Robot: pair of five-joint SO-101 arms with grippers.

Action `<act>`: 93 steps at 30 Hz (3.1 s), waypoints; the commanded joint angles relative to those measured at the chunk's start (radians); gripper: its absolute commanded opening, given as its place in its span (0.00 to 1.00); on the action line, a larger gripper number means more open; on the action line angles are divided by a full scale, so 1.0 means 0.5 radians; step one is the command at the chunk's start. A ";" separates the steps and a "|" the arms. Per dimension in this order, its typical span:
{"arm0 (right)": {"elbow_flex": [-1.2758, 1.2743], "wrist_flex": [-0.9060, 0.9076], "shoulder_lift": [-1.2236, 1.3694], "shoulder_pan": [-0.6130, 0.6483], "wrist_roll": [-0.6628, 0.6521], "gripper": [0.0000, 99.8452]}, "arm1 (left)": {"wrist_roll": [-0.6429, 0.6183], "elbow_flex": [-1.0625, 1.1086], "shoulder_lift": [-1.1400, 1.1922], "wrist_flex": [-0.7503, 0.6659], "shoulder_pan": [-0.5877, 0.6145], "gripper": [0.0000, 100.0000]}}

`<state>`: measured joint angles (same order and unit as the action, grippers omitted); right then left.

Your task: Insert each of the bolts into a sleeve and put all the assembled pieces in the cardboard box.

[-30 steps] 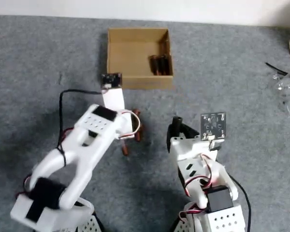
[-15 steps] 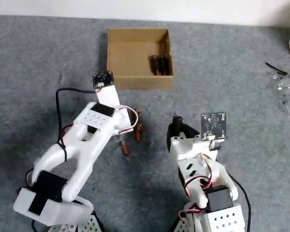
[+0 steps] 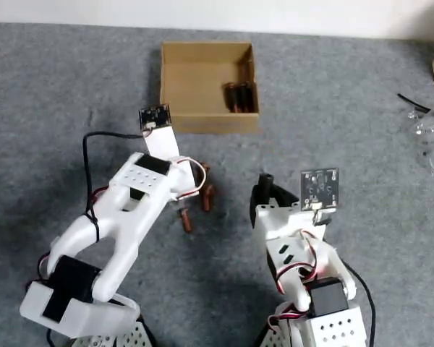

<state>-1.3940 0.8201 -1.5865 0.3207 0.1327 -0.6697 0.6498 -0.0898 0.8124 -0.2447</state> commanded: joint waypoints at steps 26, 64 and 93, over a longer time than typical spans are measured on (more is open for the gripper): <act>-0.048 -0.161 -0.041 -0.014 -0.028 0.00 | -0.135 -0.189 0.471 0.160 0.011 0.16; -0.164 -0.348 -0.041 -0.023 -0.114 0.00 | -0.117 0.373 -0.996 0.184 0.232 0.00; -0.167 -0.358 -0.044 -0.011 -0.114 0.00 | 0.233 1.643 -3.500 -0.132 0.222 0.00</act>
<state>-1.4830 0.6866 -1.5881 0.3207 0.0898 -0.5823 1.4446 -1.6840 0.7725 -0.1373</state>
